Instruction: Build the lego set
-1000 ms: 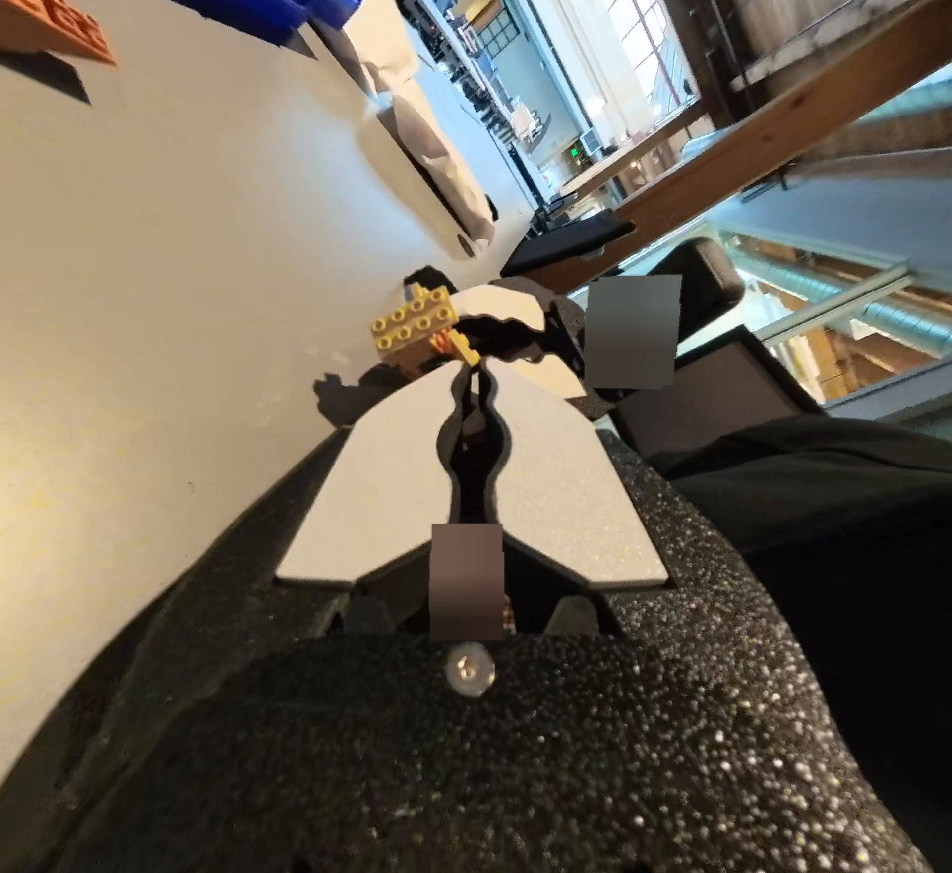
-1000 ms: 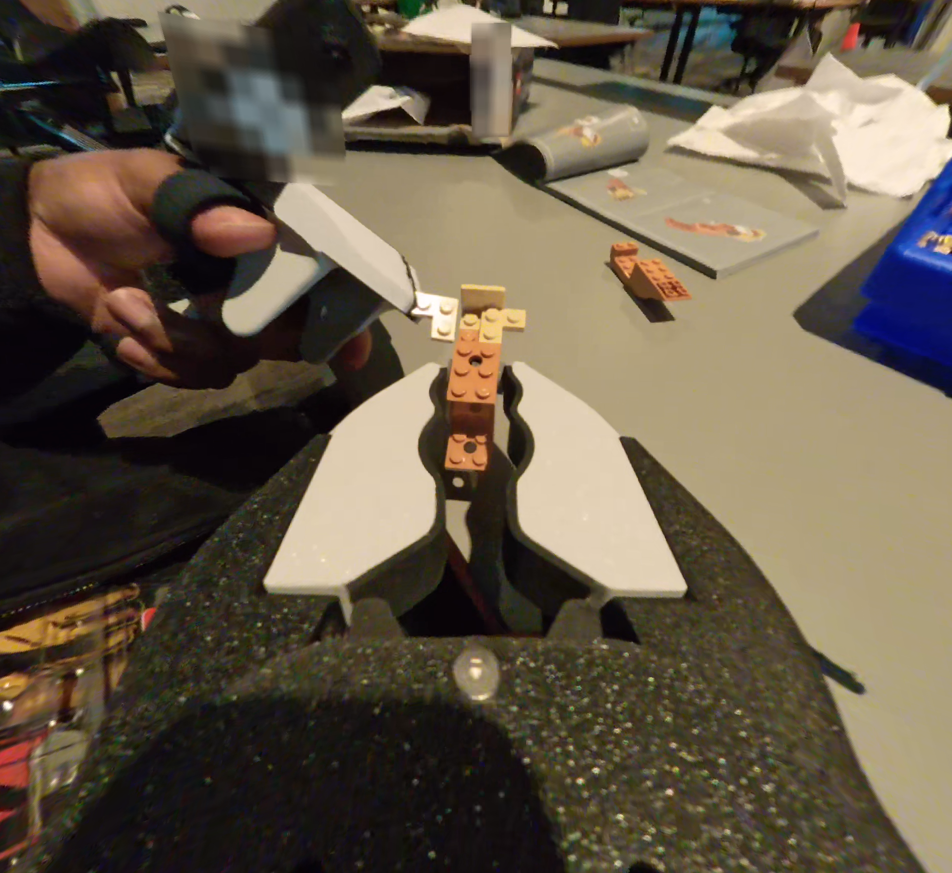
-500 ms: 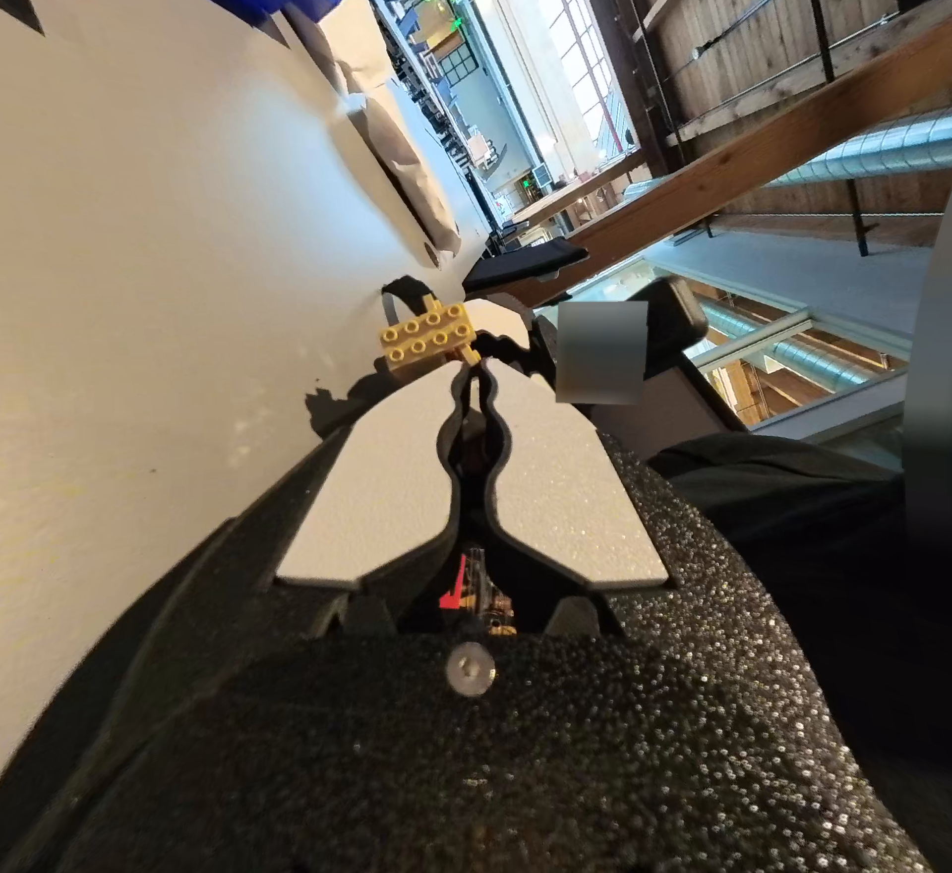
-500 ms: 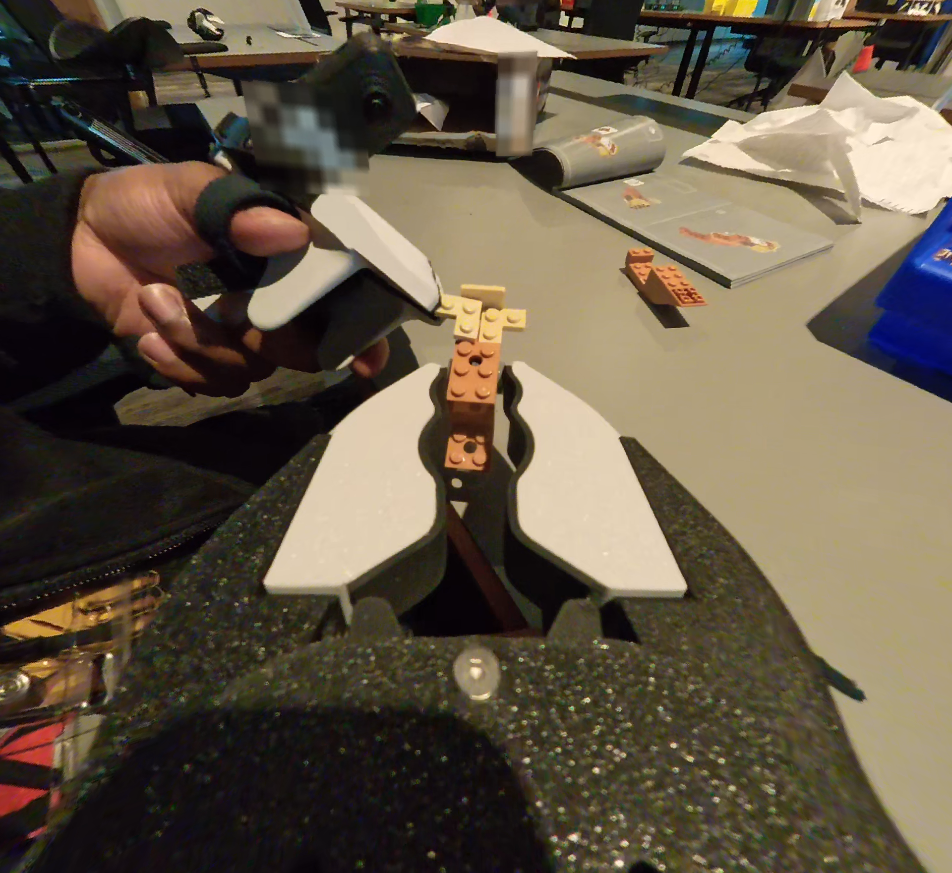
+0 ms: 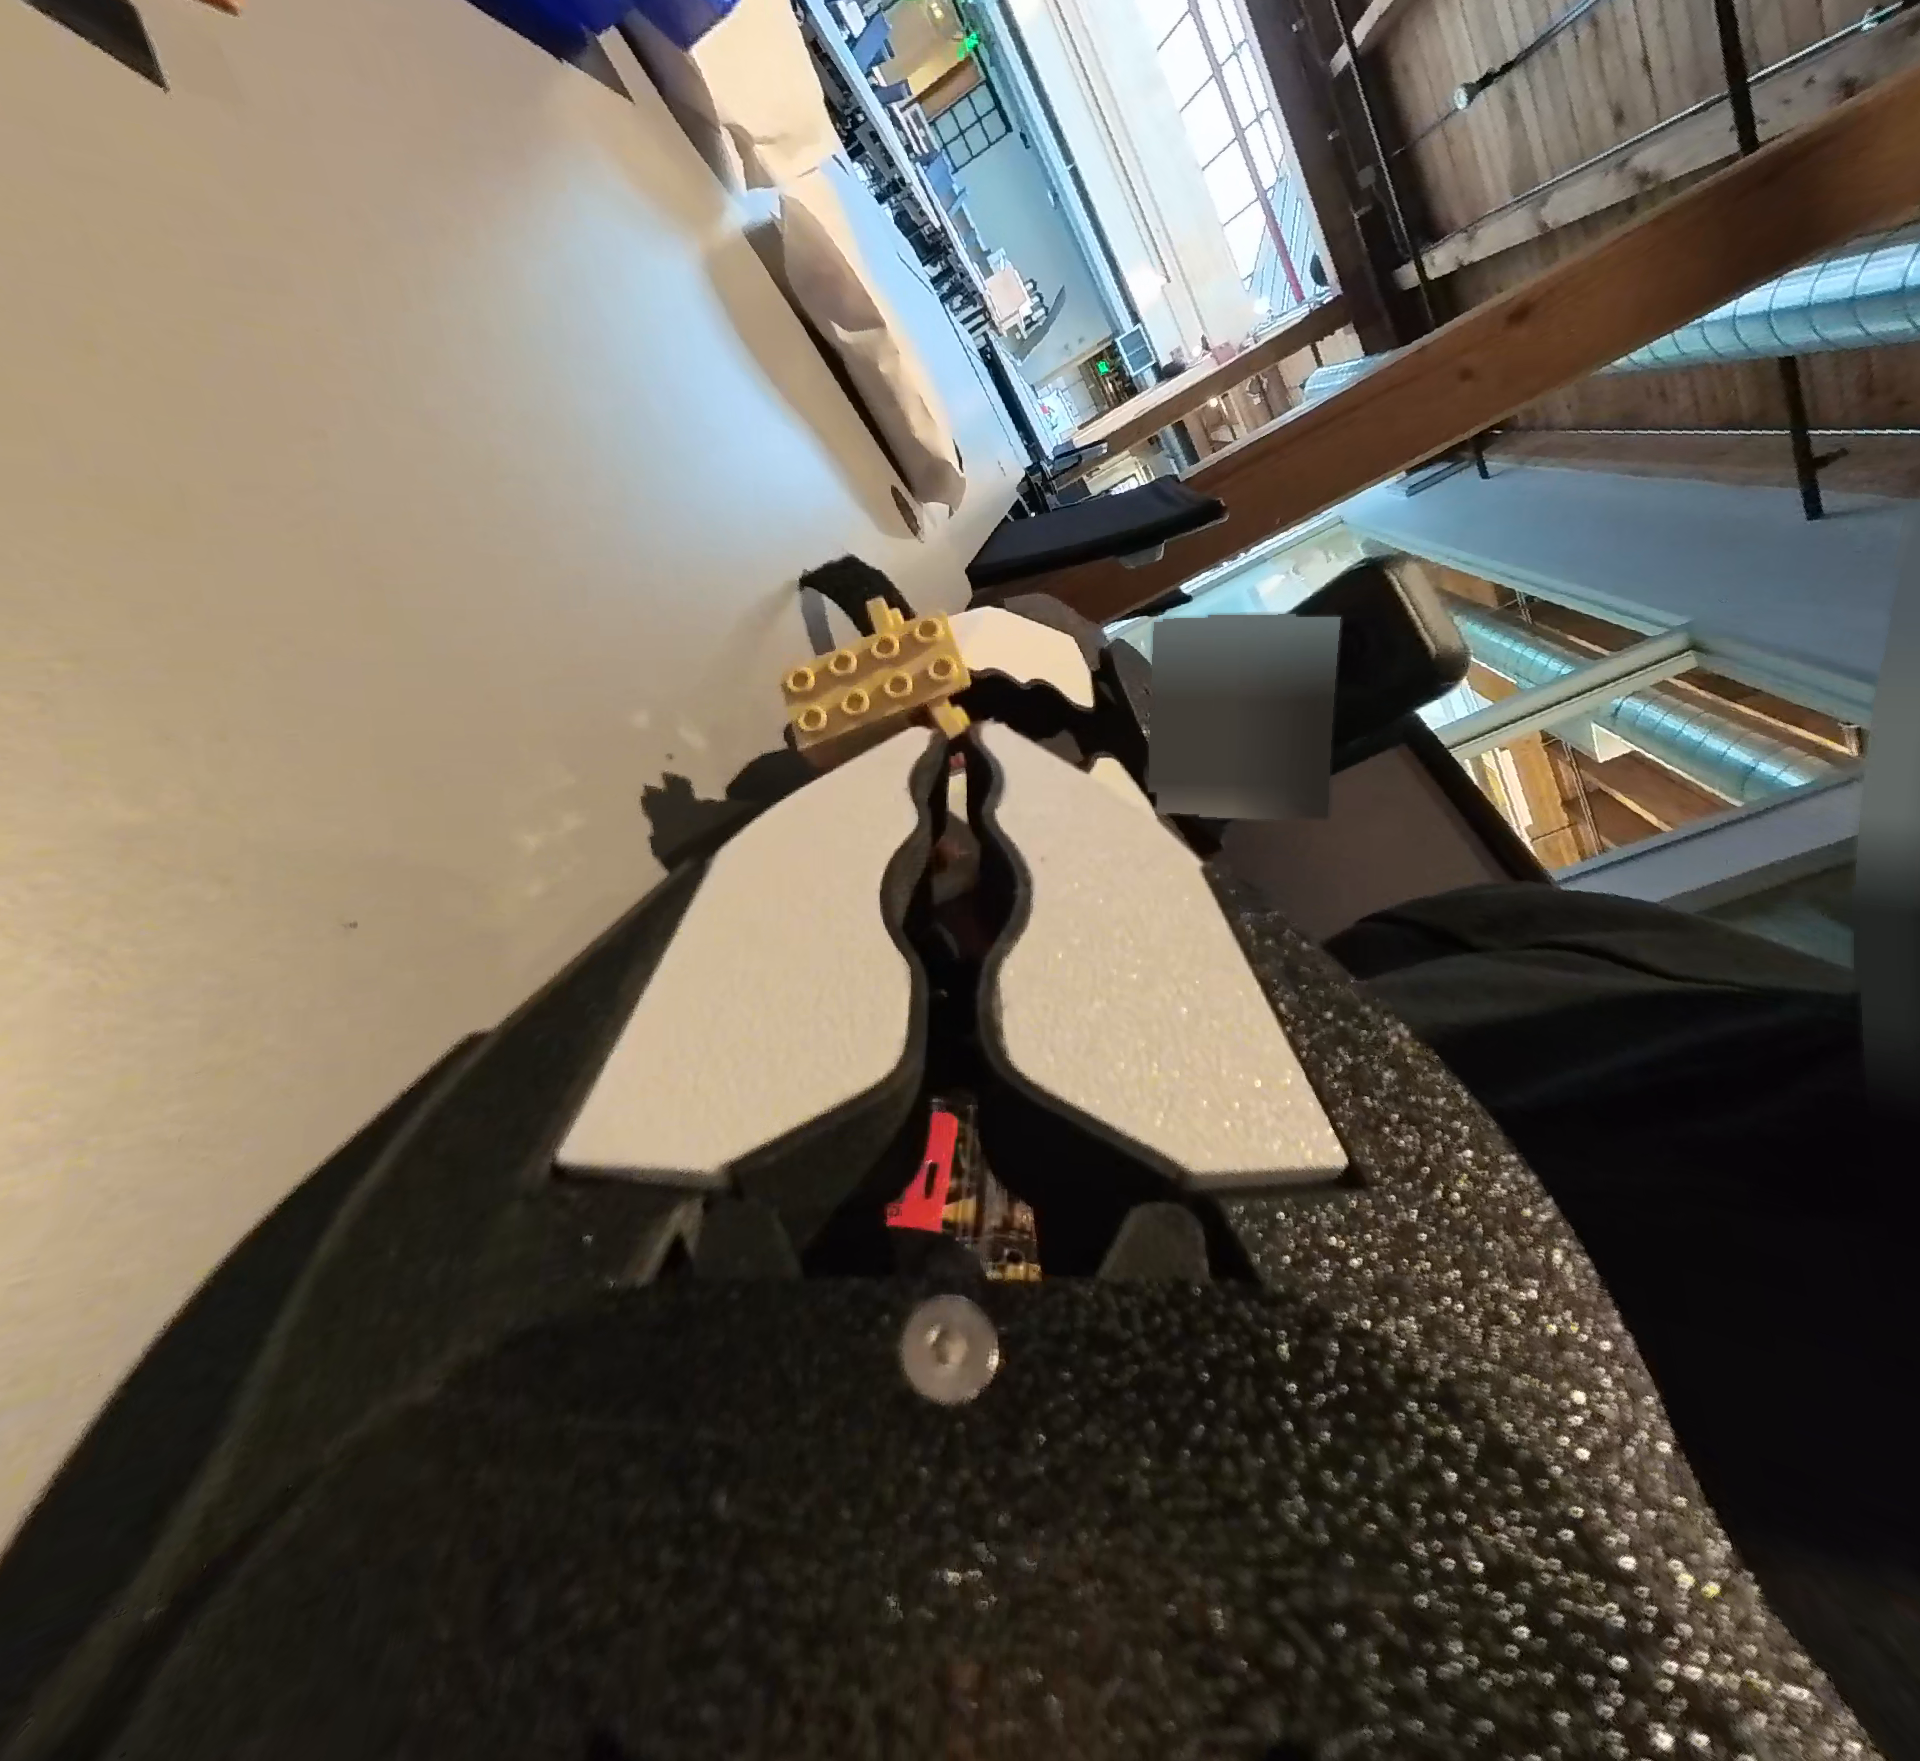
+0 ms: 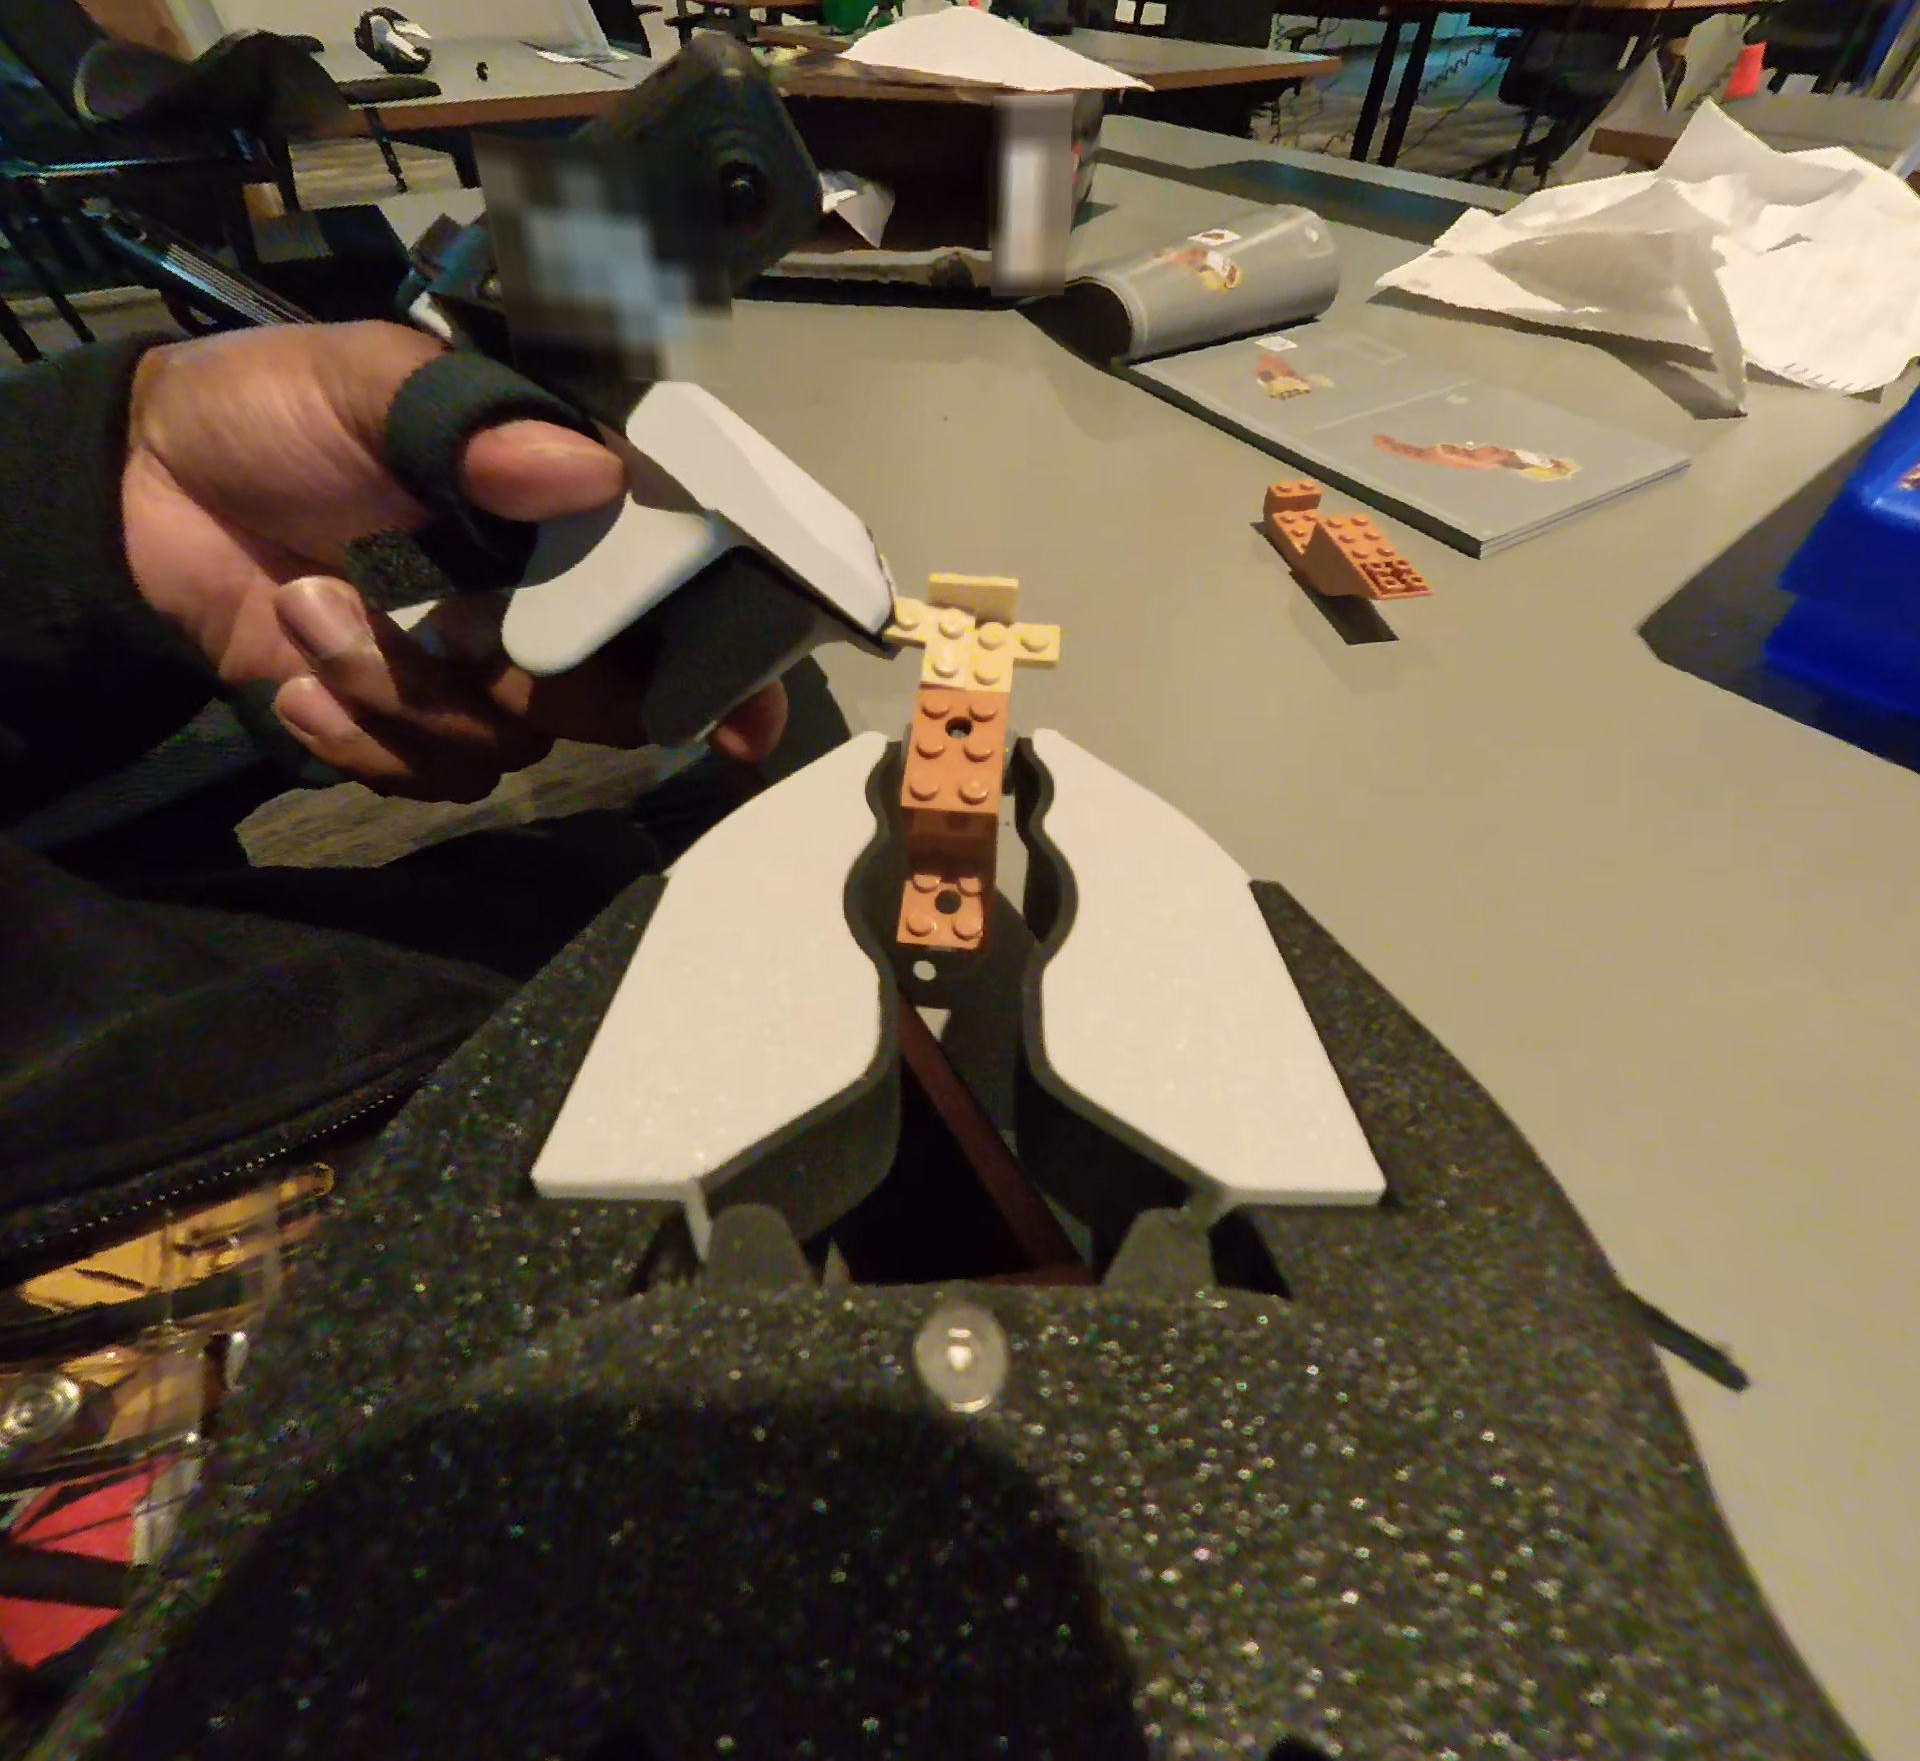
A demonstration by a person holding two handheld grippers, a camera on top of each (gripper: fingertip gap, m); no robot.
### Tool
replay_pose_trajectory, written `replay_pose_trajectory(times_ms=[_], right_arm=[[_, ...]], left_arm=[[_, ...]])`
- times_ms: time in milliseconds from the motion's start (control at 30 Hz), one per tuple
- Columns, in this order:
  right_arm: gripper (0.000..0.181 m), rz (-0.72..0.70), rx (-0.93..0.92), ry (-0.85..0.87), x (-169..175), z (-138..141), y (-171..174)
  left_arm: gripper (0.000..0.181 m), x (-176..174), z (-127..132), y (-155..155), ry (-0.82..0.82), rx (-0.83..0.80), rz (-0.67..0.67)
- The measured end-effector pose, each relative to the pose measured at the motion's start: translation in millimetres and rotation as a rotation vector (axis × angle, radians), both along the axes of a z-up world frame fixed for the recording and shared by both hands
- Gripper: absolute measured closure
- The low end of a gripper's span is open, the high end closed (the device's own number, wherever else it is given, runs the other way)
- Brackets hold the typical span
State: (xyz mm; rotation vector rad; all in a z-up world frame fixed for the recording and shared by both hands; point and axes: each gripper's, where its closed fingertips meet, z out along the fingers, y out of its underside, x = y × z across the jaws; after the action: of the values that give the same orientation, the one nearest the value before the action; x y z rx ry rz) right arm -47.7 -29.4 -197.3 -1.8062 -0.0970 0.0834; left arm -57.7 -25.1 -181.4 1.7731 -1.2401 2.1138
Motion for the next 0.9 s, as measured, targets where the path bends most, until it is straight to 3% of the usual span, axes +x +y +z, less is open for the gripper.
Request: replay_pose_trajectory(times_ms=[600, 900], right_arm=[[0.161, -0.035, -0.02, -0.004, 3.4, -4.0, -0.8], [0.162, -0.049, 0.006, -0.022, 4.1, -1.1, -1.0]], left_arm=[[0.179, 3.0, -4.6, -0.6, 0.042, 0.071, 0.021], [0.179, 3.2, -3.8, -0.2, 0.052, -0.019, 0.023]])
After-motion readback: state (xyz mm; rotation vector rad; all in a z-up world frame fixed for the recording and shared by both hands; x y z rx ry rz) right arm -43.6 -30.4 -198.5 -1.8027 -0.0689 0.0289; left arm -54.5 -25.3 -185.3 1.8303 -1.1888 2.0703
